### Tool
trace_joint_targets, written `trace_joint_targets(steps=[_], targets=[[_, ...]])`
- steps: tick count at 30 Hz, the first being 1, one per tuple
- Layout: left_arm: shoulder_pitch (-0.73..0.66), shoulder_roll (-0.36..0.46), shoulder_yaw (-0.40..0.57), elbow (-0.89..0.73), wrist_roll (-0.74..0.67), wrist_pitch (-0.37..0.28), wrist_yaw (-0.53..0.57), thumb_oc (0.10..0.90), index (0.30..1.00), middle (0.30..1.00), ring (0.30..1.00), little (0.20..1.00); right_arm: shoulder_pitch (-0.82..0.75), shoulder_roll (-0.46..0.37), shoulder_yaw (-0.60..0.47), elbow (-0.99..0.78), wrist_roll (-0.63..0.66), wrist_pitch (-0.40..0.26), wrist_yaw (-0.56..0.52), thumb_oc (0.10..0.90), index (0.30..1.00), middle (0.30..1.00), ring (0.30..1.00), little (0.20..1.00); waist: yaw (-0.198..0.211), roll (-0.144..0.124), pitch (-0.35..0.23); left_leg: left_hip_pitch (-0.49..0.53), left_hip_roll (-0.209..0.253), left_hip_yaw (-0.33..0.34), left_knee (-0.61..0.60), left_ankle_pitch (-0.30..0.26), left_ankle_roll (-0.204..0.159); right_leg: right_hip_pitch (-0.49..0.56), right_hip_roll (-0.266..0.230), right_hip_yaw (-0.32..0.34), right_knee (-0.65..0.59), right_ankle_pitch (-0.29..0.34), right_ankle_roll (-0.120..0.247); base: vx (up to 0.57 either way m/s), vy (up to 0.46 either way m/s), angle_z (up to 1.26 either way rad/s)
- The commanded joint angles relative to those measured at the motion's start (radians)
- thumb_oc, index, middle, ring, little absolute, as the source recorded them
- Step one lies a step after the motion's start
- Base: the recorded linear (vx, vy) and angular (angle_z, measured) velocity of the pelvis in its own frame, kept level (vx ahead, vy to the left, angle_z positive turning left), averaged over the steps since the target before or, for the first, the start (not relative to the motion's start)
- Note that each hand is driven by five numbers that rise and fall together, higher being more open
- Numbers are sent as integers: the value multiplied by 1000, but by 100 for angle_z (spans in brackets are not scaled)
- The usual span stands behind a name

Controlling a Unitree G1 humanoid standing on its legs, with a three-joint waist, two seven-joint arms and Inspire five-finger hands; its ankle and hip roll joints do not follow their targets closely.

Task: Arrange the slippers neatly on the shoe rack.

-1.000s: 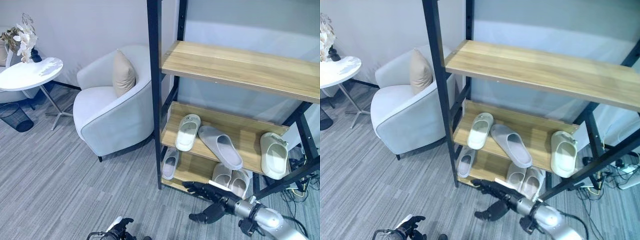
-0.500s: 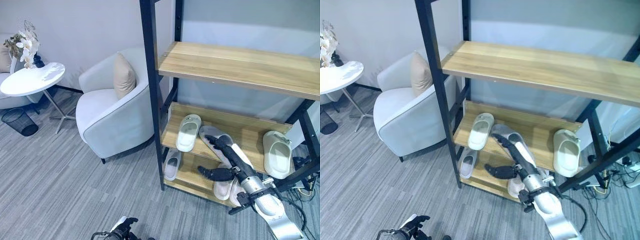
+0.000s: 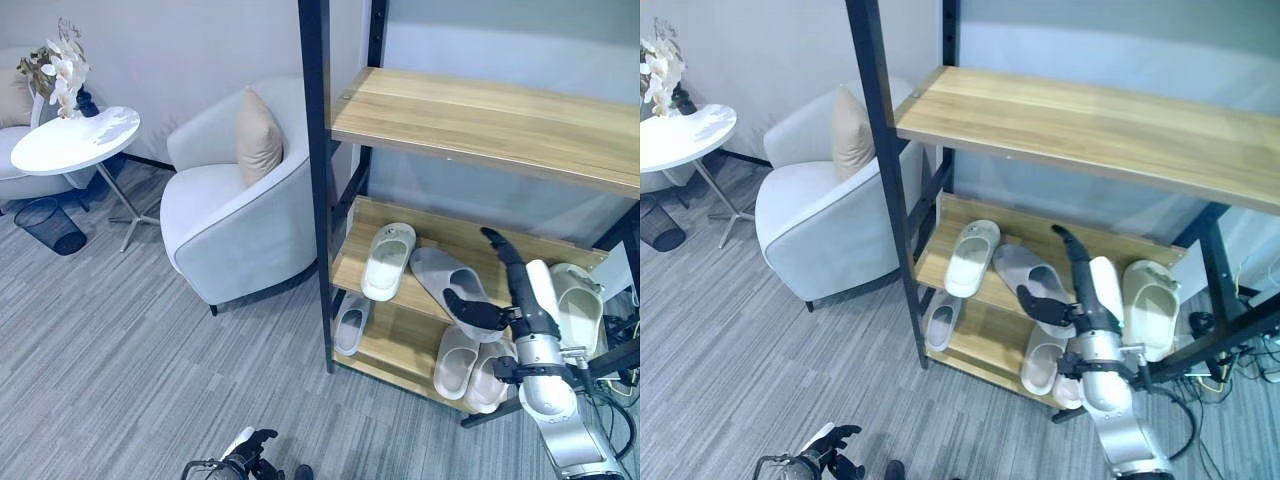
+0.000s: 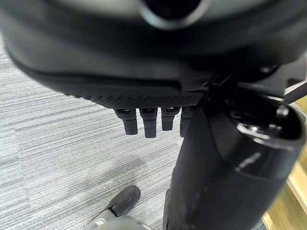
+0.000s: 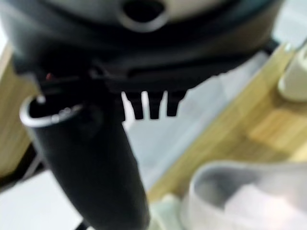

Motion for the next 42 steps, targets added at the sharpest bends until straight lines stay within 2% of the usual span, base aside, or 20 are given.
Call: trace_joint_targets(steps=[1, 7, 16, 22, 29, 42], targets=[[-11, -53, -75, 81, 29, -34, -2, 800, 900, 900, 900, 900, -97, -36, -131, -111, -1, -39, -84, 800, 900, 900, 900, 900, 48, -18, -12, 26, 35, 8, 3, -83, -20, -29, -40, 52, 5, -15, 98, 36, 14, 5], [-9, -51, -85, 72, 23, -32, -3, 800, 900, 900, 900, 900, -116, -40, -163, -95, 18, -27, -108, 800, 900, 900, 900, 900, 48, -15, -11, 23, 33, 7, 3, -85, -19, -32, -42, 53, 5, -17, 101, 0, 0, 0], [-14, -38, -117, 48, -9, -30, -8, 800, 900, 900, 900, 900, -176, -78, -189, 81, 145, -22, -144, 800, 900, 900, 900, 900, 51, -7, 7, -4, 26, 0, 3, -81, -20, -62, -50, 48, 5, -11, 104, 0, 0, 0], [-22, -32, -157, 13, -44, -34, -11, 800, 900, 900, 900, 900, -281, -131, -138, 233, 251, -38, -134, 800, 900, 900, 900, 900, 59, 11, 32, -45, 21, -6, 3, -82, -20, -103, -54, 44, 5, -12, 107, -12, -3, 0], [-33, -29, -175, -25, -91, -38, -10, 800, 900, 900, 900, 900, -362, -155, -107, 298, 320, -62, -130, 800, 900, 900, 900, 900, 70, 27, 46, -88, 16, -12, 3, -69, -22, -143, -57, 41, 5, -4, 109, -8, 2, 1], [-39, -30, -191, -38, -119, -46, -12, 800, 900, 900, 900, 900, -444, -218, -12, 373, 313, -46, -70, 800, 900, 900, 900, 900, 88, 14, 89, -145, 14, -25, 3, -50, -26, -197, -57, 34, 5, 12, 112, -13, 3, 5]])
